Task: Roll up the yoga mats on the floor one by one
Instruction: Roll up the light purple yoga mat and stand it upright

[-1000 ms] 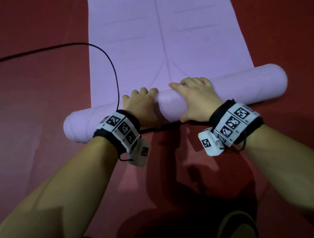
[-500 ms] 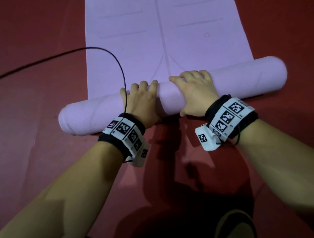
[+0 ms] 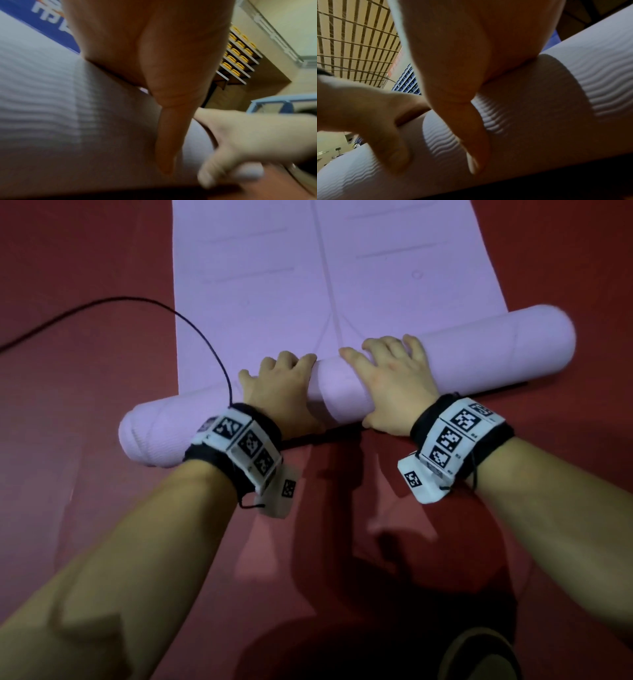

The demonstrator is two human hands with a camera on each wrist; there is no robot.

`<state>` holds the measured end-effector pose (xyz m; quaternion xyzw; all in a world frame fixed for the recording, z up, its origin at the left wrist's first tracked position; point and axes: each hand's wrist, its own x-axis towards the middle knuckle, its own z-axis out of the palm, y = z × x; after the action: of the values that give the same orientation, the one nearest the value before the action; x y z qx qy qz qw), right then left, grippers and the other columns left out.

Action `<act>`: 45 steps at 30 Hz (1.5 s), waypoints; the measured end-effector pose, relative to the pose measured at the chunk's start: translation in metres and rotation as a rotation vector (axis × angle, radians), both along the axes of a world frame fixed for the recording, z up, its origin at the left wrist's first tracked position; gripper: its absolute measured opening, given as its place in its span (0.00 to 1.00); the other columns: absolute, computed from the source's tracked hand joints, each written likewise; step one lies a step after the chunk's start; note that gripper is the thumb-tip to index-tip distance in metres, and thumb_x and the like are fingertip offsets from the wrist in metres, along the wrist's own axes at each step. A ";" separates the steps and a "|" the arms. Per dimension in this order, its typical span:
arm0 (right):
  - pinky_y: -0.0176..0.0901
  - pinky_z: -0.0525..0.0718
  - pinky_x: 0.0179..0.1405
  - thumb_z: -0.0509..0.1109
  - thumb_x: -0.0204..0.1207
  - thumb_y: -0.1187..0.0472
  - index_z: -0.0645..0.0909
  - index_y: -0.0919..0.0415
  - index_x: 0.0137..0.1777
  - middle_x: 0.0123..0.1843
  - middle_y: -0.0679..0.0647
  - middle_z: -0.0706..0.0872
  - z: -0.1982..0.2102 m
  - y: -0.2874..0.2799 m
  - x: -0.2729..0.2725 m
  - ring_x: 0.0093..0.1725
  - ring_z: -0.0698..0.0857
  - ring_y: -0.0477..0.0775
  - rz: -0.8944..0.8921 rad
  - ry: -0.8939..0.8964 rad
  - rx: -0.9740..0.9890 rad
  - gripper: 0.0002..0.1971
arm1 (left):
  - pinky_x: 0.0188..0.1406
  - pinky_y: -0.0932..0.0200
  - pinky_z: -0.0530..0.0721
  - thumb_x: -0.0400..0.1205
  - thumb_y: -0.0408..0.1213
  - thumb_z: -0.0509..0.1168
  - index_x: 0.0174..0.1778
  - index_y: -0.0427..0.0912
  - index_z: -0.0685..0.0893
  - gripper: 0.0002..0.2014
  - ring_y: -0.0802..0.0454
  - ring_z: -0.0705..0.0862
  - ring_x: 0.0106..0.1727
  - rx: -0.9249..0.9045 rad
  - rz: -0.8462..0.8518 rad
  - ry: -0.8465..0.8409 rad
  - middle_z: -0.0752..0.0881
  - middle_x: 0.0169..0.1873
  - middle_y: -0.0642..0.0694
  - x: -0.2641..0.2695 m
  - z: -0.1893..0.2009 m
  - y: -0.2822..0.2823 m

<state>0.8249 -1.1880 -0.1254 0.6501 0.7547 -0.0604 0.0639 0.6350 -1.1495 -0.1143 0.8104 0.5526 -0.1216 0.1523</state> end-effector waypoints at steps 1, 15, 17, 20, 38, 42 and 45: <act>0.67 0.54 0.80 0.84 0.54 0.50 0.58 0.48 0.85 0.78 0.57 0.69 0.001 0.002 0.000 0.77 0.66 0.63 0.002 -0.001 -0.017 0.58 | 0.71 0.25 0.67 0.60 0.63 0.79 0.83 0.53 0.61 0.56 0.38 0.72 0.74 0.052 -0.012 0.012 0.72 0.74 0.45 -0.001 -0.004 -0.006; 0.68 0.52 0.82 0.85 0.55 0.53 0.57 0.51 0.86 0.81 0.62 0.67 -0.012 -0.002 -0.004 0.82 0.63 0.66 0.012 -0.040 0.128 0.59 | 0.67 0.31 0.73 0.57 0.60 0.84 0.82 0.57 0.62 0.58 0.36 0.72 0.73 -0.062 -0.007 0.051 0.74 0.72 0.44 0.002 0.006 0.025; 0.67 0.53 0.82 0.86 0.56 0.51 0.58 0.51 0.86 0.80 0.61 0.67 -0.010 0.004 -0.003 0.80 0.64 0.66 0.007 -0.028 0.117 0.58 | 0.69 0.29 0.71 0.59 0.61 0.83 0.85 0.57 0.58 0.60 0.37 0.71 0.74 -0.022 -0.007 0.033 0.72 0.75 0.45 -0.001 0.004 0.021; 0.67 0.54 0.81 0.85 0.56 0.48 0.57 0.51 0.86 0.79 0.61 0.67 -0.004 0.013 0.000 0.79 0.64 0.66 0.020 -0.033 0.053 0.59 | 0.71 0.24 0.66 0.57 0.61 0.82 0.87 0.54 0.56 0.63 0.37 0.71 0.74 0.173 -0.036 0.037 0.71 0.77 0.44 -0.007 -0.008 0.001; 0.68 0.53 0.82 0.84 0.58 0.52 0.56 0.53 0.86 0.81 0.63 0.66 -0.008 0.031 -0.005 0.80 0.63 0.67 -0.010 -0.050 0.109 0.57 | 0.68 0.32 0.72 0.60 0.56 0.84 0.83 0.56 0.60 0.57 0.36 0.71 0.74 -0.038 -0.018 0.077 0.73 0.74 0.43 -0.003 0.008 0.051; 0.69 0.54 0.81 0.85 0.58 0.46 0.53 0.53 0.86 0.80 0.63 0.65 -0.006 0.039 -0.002 0.80 0.63 0.68 0.016 -0.062 0.046 0.60 | 0.71 0.26 0.69 0.59 0.56 0.84 0.85 0.52 0.58 0.60 0.35 0.71 0.75 0.067 -0.012 0.066 0.71 0.76 0.41 -0.004 0.001 0.038; 0.69 0.55 0.79 0.85 0.57 0.43 0.53 0.55 0.86 0.79 0.64 0.66 -0.005 0.044 -0.001 0.79 0.65 0.69 0.032 -0.071 0.040 0.61 | 0.69 0.26 0.67 0.56 0.55 0.82 0.84 0.49 0.59 0.61 0.33 0.73 0.71 0.197 -0.011 0.031 0.74 0.73 0.39 -0.007 -0.012 0.027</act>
<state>0.8239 -1.1437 -0.1307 0.6409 0.7633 -0.0209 0.0786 0.6281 -1.1221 -0.1258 0.8224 0.5598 -0.0802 0.0627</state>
